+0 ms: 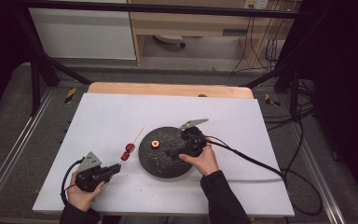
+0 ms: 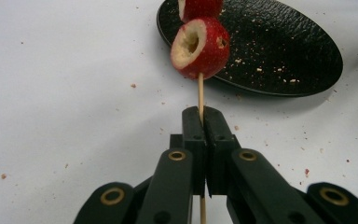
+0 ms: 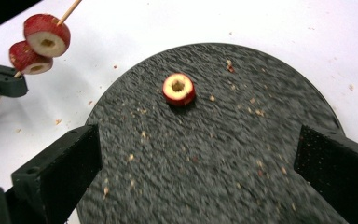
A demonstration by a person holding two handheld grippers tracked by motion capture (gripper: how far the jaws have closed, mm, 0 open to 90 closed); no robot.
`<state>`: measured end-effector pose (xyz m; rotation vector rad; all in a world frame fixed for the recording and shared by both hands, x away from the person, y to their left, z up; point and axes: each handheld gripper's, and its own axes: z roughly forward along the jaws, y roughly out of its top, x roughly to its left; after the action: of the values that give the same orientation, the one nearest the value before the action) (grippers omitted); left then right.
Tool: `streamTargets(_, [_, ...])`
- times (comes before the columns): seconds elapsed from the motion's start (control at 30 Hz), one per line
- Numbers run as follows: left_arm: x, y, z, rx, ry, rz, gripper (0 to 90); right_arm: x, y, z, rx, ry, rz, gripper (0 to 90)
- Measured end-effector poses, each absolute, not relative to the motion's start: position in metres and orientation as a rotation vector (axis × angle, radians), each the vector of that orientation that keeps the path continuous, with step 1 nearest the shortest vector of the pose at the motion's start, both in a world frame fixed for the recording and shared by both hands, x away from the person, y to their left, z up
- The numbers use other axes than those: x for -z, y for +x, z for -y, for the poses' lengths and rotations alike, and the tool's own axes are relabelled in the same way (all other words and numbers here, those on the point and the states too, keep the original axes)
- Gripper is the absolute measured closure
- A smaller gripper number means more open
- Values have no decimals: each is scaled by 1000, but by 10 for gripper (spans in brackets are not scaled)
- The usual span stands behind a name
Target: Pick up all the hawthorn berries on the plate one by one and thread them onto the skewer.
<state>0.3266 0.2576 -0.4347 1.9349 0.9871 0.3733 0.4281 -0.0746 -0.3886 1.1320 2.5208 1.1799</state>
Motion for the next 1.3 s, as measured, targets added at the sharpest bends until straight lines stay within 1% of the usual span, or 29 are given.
streamTargets(0.4, [437,328,-259,-373,1934,-1002,881,388,454,37,-1051,1097,-2593,42])
streamTargets(0.7, [437,329,-258,-370,1933,-1003,881,396,467,19,-910,1028,-2666,114])
streamTargets(1.07, [438,330,-258,-365,1931,-1008,881,407,478,0,-816,873,-2765,314])
streamTargets(1.3, [438,330,-259,-369,1930,-1011,881,412,482,-2,-787,807,-2793,430])
